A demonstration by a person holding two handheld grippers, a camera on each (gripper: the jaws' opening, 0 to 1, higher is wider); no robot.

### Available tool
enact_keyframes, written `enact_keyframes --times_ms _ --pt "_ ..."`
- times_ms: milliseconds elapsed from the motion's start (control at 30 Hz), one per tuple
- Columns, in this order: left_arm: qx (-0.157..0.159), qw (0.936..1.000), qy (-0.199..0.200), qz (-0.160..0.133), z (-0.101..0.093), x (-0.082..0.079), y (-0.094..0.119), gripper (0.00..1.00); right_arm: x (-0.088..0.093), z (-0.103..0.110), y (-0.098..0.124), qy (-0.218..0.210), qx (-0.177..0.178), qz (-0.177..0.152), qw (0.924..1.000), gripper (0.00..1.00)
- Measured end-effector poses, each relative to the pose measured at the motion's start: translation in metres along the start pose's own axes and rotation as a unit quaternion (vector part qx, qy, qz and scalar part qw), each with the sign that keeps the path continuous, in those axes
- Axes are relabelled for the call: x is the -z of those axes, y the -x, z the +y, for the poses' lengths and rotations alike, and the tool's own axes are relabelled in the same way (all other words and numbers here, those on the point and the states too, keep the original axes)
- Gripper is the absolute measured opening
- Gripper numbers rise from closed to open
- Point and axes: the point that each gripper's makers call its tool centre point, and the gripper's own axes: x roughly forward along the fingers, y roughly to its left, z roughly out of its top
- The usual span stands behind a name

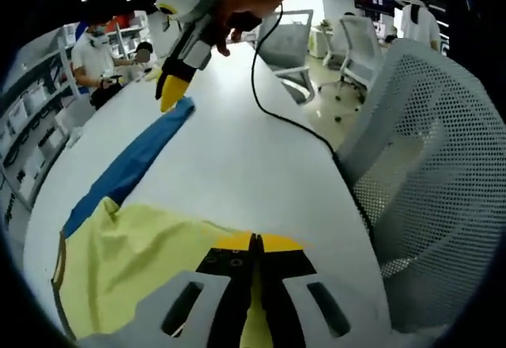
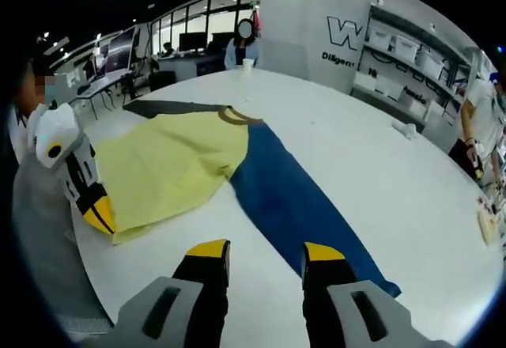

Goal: Fold the garment on the visible template until the final outline fits inside the template.

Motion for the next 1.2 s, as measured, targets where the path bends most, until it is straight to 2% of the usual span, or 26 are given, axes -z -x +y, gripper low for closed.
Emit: enact_keyframes --times_ms 133,300,400,600,800,1200 --pt "0.003 0.9978 0.056 -0.034 0.002 -0.012 0.007 0.03 0.003 0.008 0.001 -0.003 -0.005 -0.001 1.0 0.31" --pt "0.007 0.9963 0.067 -0.053 0.003 -0.015 0.015 0.03 0.006 0.019 0.001 -0.007 -0.012 -0.001 0.9999 0.31" --pt "-0.004 0.9974 0.049 -0.052 0.005 -0.011 0.016 0.03 0.007 0.024 0.0 -0.009 -0.016 -0.003 0.9998 0.31" --pt "-0.013 0.9979 0.04 -0.049 0.004 -0.005 0.017 0.04 0.003 0.036 0.0 -0.011 -0.025 -0.01 0.9996 0.31" --pt "-0.029 0.9968 0.055 -0.05 0.007 0.0 0.026 0.07 0.002 0.046 0.0 -0.011 -0.034 -0.015 0.9992 0.31" --pt "-0.068 0.9922 0.095 -0.044 0.021 0.024 0.053 0.15 -0.003 0.065 -0.002 -0.006 -0.057 -0.023 0.9981 0.33"
